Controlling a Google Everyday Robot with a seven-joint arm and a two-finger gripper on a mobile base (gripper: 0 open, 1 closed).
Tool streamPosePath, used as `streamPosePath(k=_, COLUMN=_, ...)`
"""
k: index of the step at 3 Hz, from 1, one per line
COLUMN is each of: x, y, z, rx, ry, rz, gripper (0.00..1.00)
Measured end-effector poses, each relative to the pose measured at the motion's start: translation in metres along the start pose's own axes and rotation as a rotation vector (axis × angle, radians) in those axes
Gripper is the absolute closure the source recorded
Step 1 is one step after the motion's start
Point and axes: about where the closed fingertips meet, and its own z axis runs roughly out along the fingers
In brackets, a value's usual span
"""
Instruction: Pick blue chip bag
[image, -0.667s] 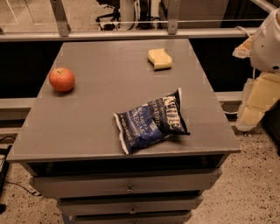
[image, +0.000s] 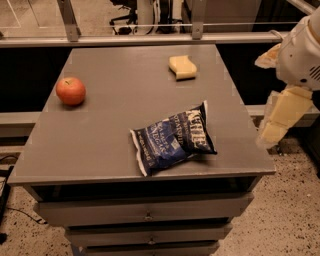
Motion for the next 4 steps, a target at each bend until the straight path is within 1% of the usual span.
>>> streamPosePath(k=1, x=-0.034, y=-0.007, z=0.051, rx=-0.064, ry=-0.178, rz=0.020, gripper=0.00)
streamPosePath(k=2, x=-0.055, y=-0.010, z=0.082, rx=-0.111, ry=-0.270, rz=0.029, gripper=0.00)
streamPosePath(k=3, x=-0.072, y=-0.006, z=0.120, rx=-0.180, ry=-0.336, rz=0.045, gripper=0.00)
streamPosePath(k=4, x=-0.081, y=-0.002, z=0.136, rx=-0.217, ry=-0.365, rz=0.051, gripper=0.00)
